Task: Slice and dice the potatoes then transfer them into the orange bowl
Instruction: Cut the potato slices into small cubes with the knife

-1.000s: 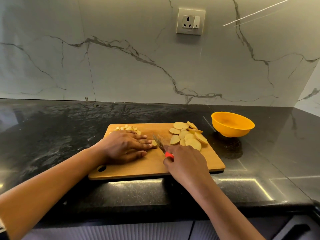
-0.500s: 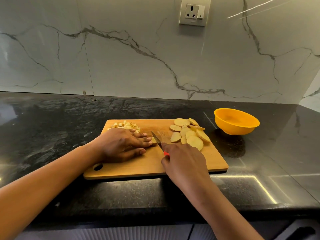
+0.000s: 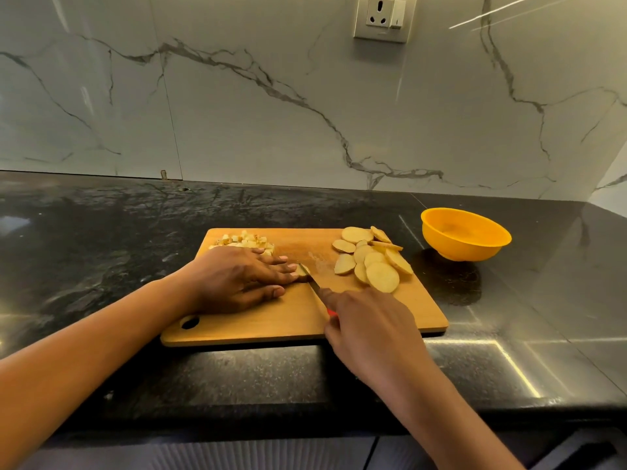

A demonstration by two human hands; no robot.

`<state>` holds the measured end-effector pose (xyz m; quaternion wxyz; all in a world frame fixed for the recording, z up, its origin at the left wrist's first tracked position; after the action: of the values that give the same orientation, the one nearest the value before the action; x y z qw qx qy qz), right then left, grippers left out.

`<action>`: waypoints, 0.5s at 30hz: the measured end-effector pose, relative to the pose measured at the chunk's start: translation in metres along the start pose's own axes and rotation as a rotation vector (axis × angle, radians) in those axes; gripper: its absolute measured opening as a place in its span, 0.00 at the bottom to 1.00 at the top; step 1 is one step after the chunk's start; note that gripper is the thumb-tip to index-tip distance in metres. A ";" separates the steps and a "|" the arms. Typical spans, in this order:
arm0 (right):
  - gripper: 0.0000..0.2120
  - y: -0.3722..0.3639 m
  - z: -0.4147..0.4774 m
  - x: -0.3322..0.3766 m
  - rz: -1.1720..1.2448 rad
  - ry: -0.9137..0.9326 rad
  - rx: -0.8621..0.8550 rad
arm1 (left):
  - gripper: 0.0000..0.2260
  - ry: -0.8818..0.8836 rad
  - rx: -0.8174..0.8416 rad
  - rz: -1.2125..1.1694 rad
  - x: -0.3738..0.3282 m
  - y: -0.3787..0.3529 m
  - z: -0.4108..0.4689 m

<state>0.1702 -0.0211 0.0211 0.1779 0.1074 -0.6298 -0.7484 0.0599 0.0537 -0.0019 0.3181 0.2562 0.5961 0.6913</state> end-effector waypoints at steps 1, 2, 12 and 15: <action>0.20 0.003 -0.007 0.001 0.002 0.008 -0.004 | 0.27 0.002 0.005 -0.001 0.000 -0.001 0.000; 0.19 0.005 -0.012 0.003 0.003 0.015 -0.009 | 0.27 0.003 0.009 0.000 0.001 -0.001 0.000; 0.17 0.026 -0.015 -0.009 0.071 -0.018 0.016 | 0.26 -0.014 -0.126 0.039 -0.009 0.014 -0.007; 0.20 0.022 0.001 -0.011 0.114 -0.058 -0.051 | 0.28 0.007 -0.096 0.067 -0.007 0.011 -0.007</action>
<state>0.1831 -0.0190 0.0422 0.2046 0.0450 -0.6205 -0.7557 0.0583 0.0431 0.0080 0.3045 0.2580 0.5545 0.7302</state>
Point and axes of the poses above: each hand's wrist, its own z-axis towards the middle knuckle, its own y-axis out of the back of the hand, x = y × z, the point moved 10 cm from there along z, towards the middle knuckle, and after that the axes turned 5 degrees about y, right-handed, at the moved point
